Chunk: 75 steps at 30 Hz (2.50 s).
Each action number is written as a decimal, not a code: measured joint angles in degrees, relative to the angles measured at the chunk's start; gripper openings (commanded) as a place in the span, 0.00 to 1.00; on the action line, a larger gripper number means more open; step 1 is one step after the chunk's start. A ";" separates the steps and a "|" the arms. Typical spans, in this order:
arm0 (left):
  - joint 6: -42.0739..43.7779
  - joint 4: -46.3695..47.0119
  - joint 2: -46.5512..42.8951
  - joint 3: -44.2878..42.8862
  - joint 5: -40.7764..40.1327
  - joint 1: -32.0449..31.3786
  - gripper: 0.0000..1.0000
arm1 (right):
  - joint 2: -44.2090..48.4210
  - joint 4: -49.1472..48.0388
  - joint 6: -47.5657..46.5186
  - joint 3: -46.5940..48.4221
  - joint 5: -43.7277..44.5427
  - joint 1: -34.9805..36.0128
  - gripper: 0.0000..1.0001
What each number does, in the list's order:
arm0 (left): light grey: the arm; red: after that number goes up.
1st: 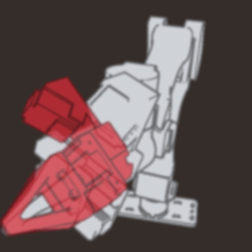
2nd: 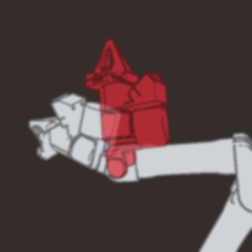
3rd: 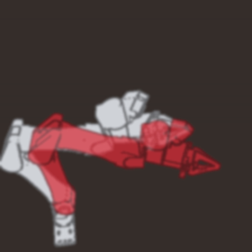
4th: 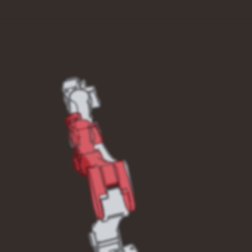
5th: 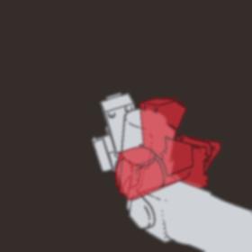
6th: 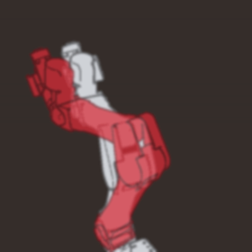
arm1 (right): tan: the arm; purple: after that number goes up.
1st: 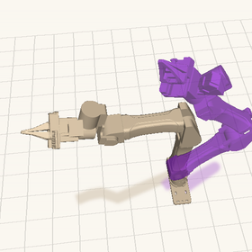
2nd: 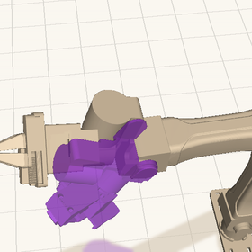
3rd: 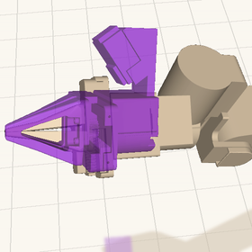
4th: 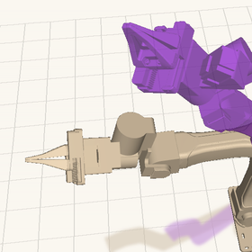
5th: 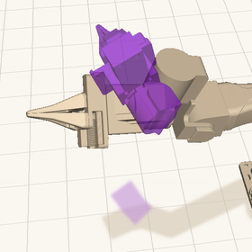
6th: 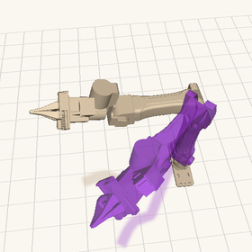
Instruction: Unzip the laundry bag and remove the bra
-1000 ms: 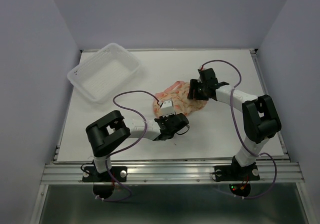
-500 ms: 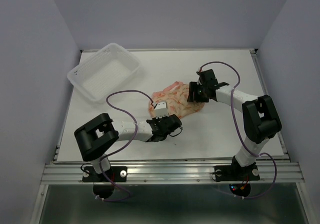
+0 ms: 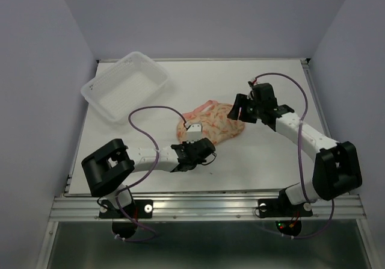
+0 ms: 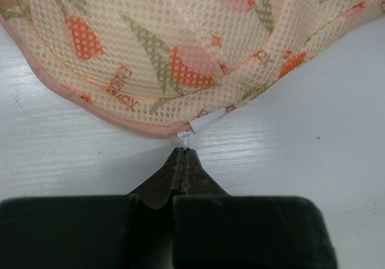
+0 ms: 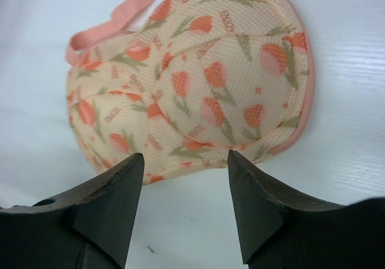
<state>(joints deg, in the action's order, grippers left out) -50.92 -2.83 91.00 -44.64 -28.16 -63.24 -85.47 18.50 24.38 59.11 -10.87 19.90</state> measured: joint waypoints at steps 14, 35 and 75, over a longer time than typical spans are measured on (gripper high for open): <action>3.61 0.46 -2.32 -5.84 2.91 0.11 0.00 | 14.56 -22.51 32.35 -33.59 -12.09 0.00 0.72; 4.17 1.86 -1.11 -8.52 7.02 0.35 0.00 | -0.22 -60.15 51.54 -40.85 -21.22 0.00 0.65; 4.07 4.48 -16.06 9.84 9.01 10.58 0.11 | 5.51 -34.77 34.25 -30.25 -30.60 -12.98 0.02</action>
<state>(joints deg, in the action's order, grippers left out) -46.85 1.65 74.94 -34.81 -19.16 -52.66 -79.96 -16.27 58.63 28.86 -41.47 6.92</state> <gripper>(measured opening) 0.018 0.038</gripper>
